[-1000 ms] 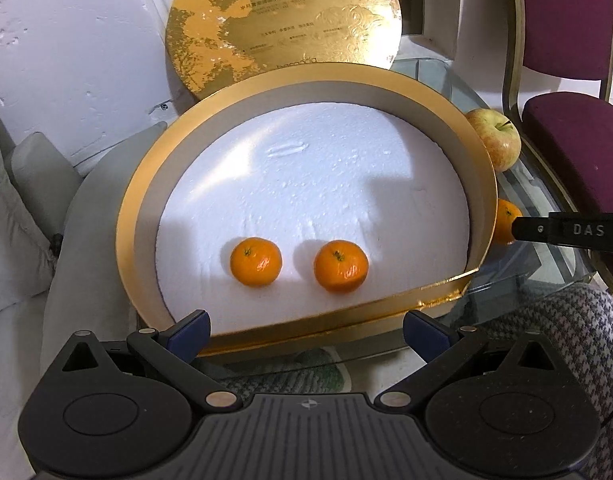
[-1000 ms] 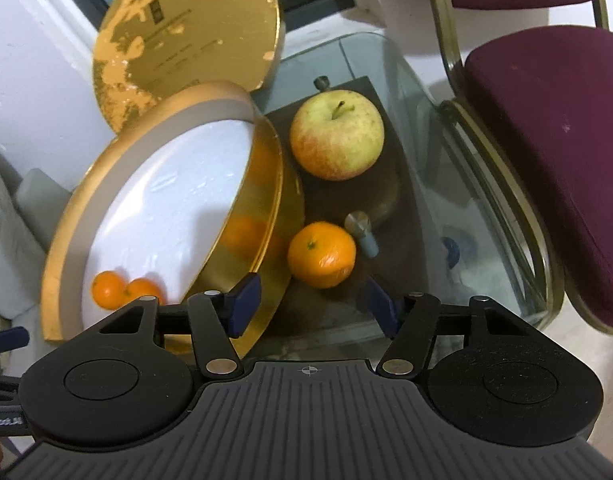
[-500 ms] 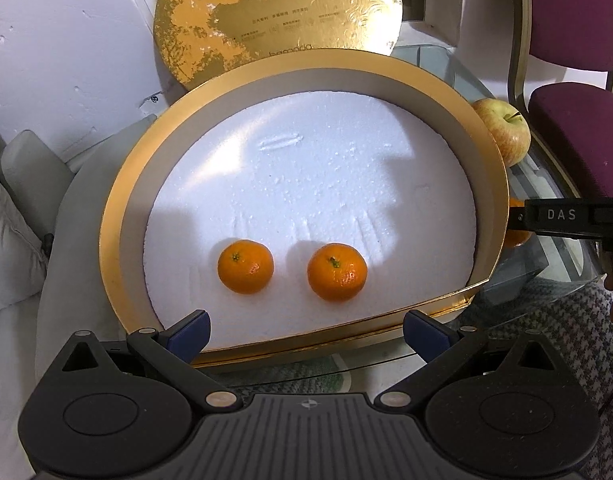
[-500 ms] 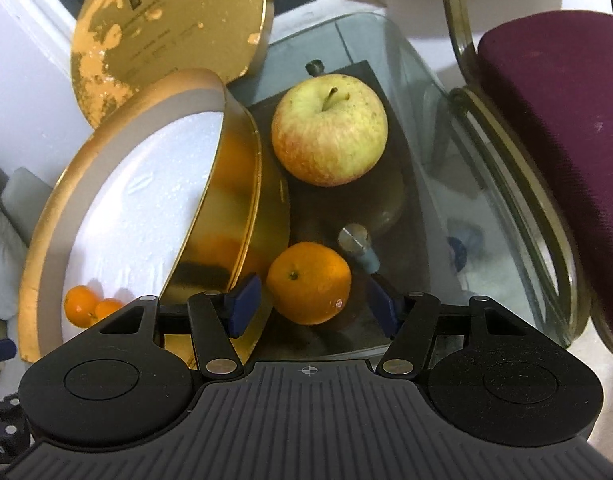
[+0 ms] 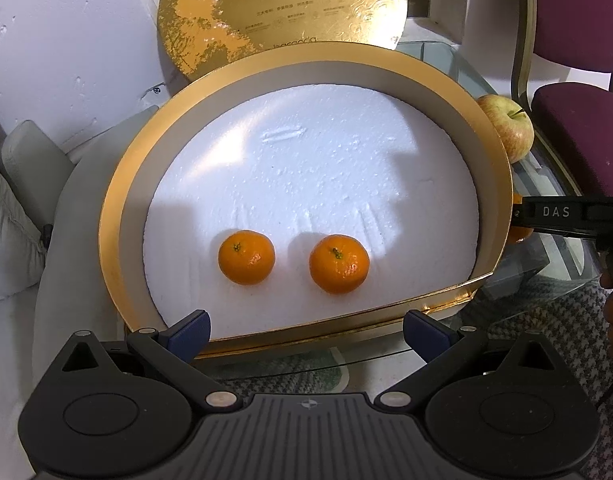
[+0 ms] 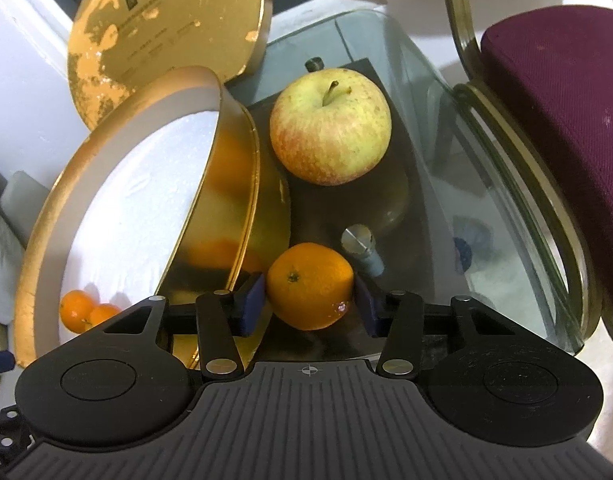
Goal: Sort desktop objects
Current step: 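Lower the last mandarin into the gold box and open the right gripper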
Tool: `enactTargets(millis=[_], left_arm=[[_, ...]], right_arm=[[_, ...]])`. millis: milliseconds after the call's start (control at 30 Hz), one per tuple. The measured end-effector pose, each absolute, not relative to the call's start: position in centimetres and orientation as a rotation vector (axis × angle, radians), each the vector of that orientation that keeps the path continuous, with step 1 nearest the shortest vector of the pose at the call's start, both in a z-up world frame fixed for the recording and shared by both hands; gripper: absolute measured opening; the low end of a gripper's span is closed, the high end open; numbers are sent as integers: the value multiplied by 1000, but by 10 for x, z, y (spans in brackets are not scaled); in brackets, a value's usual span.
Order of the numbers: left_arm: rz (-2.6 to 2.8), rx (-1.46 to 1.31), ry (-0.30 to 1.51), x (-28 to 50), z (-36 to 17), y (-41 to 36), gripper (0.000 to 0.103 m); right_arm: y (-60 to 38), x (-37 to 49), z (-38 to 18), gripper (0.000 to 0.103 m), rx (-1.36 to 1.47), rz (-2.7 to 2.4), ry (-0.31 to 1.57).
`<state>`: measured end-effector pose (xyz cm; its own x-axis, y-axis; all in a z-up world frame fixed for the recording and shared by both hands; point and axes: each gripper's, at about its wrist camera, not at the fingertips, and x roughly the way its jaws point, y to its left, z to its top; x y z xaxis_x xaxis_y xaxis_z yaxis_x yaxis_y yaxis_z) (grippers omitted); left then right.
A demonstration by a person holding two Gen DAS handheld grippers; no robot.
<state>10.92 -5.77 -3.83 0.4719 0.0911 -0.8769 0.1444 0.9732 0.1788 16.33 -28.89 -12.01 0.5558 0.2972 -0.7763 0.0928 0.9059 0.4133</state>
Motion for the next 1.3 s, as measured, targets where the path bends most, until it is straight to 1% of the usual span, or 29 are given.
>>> enactTargets(millis=[300,500,700,1033,1300], left_arm=[[-35,197,1053,101,-28,-49,102],[-40,136,1017,91,-17,-32,102],[2,56,972,74,-4,4,102],[126,-79,914,51,7,83,102],[223,-155,911,45,0,135,102]], right_arm=[[-285,160,-114,49,416,101,980],[-293,142,-87,49,383,59,944],[-285,118,-51,49,337,38,892],[-216,112,5,49,221,129,811],[-155,131,11,49,156,211,823]])
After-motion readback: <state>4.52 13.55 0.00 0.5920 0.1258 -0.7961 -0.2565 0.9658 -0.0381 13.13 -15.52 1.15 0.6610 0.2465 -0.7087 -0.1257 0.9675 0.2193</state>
